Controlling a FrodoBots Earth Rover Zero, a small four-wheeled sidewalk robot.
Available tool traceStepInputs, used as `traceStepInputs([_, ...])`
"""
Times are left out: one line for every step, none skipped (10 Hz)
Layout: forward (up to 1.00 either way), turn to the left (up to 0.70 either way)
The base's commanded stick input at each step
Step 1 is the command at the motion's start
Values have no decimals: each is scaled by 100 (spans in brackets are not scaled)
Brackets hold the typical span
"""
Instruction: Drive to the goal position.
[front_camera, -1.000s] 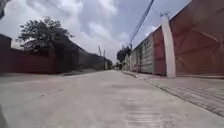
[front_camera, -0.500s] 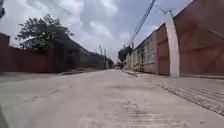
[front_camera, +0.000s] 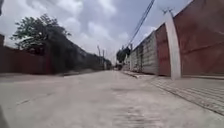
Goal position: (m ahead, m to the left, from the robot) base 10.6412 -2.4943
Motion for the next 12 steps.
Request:
traceStepInputs([50, 1])
traceStepInputs([50, 1])
traceStepInputs([50, 1])
traceStepInputs([50, 1])
traceStepInputs([50, 1])
traceStepInputs([50, 1])
traceStepInputs([50, 1])
traceStepInputs([50, 1])
traceStepInputs([50, 1])
traceStepInputs([50, 1])
traceStepInputs([50, 1])
traceStepInputs([50, 1])
